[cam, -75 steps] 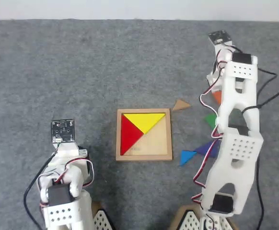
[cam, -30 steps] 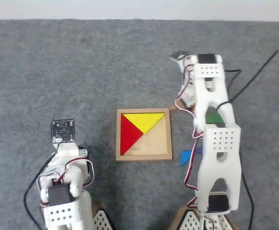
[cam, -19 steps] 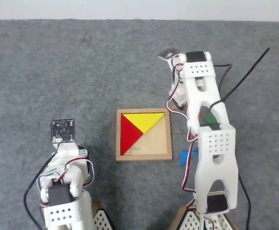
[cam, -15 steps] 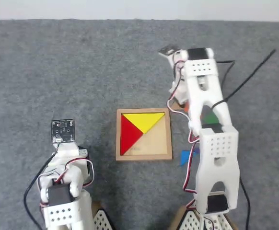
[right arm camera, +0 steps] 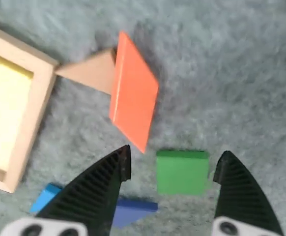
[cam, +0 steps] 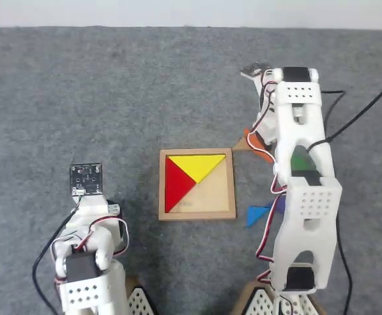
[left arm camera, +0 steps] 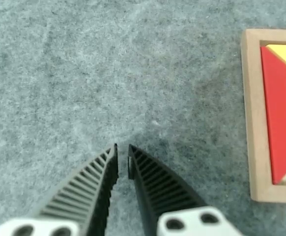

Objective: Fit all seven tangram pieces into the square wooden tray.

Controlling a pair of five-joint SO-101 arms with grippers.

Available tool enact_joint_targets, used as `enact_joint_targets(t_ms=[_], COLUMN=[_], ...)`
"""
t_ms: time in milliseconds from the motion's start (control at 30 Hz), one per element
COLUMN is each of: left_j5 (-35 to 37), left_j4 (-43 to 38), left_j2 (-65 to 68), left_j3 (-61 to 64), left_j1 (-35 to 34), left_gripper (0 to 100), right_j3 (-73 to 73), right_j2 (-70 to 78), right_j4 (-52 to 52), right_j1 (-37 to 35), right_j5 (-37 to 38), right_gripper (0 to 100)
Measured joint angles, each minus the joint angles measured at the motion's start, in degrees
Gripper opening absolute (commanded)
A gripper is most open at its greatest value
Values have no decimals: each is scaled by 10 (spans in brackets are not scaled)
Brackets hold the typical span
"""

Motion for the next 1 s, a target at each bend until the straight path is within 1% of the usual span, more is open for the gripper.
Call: enact_joint_targets(t_ms=[267,333,400,500,600,767,1000], left_j5=[0,0,0,0,0,0,0], left_j4=[0,0,0,0,0,0,0], left_j2=[0,0,0,0,0,0,0], left_j3=[0,0,0,0,0,0,0], left_j1=[0,0,0,0,0,0,0], left_gripper=[36,36,36,36,36,36,36], right_j3=[19,50,80,113,125,118,77], right_j2=[-36,-35,-35,-31,-10,27,42], right_j4=[0,-15,-51,-113,-155,-172,-172], right_j1=[-56,-66,-68,-62,-62,-25,18], right_j5=[-15,-15,-15,-15,-15,-15,-14], right_gripper=[283,284,284,284,283,281,281])
